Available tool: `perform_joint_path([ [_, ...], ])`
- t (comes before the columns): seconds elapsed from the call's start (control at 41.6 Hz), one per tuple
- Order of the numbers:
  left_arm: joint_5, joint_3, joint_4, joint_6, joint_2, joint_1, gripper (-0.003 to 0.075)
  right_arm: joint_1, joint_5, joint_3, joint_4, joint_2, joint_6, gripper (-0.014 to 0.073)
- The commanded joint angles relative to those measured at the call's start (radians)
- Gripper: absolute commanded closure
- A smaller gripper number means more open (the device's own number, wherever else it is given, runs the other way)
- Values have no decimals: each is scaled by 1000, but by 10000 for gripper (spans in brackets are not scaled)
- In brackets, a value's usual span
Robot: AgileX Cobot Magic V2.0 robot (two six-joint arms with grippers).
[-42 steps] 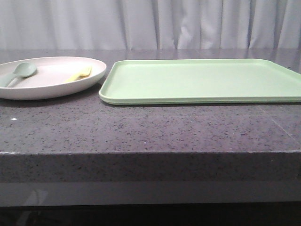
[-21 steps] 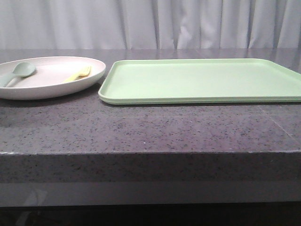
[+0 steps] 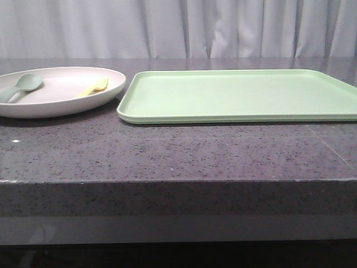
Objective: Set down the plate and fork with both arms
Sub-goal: 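Move the left gripper down to the rim of the white plate, then grip the plate rim with the left gripper and lift it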
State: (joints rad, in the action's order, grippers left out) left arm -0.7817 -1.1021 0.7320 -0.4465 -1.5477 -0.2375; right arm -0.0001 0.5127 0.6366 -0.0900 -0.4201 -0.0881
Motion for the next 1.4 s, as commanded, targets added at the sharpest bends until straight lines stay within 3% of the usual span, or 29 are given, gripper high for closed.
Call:
perform_joint_path([
  [0.0, 13, -33, 172, -100, -15, -6, 260, -6, -68, 33, -19, -16, 9, 75],
  [0.12, 12, -33, 289, -163, -71, -6, 261, -6, -68, 33, -19, -16, 9, 75],
  [0.289, 21, -33, 304, -172, -115, -6, 300, -6, -68, 33, -19, -16, 9, 75],
  [0.601, 32, -33, 304, -189, -129, -10, 554, -6, -68, 33, -19, -16, 9, 75],
  [0.938, 33, -33, 304, -189, -129, -10, 719, -6, -68, 33, -19, -16, 9, 75],
  [1.371, 11, -109, 316, -39, -78, 3, 741, -6, -68, 33, -19, -16, 9, 75],
])
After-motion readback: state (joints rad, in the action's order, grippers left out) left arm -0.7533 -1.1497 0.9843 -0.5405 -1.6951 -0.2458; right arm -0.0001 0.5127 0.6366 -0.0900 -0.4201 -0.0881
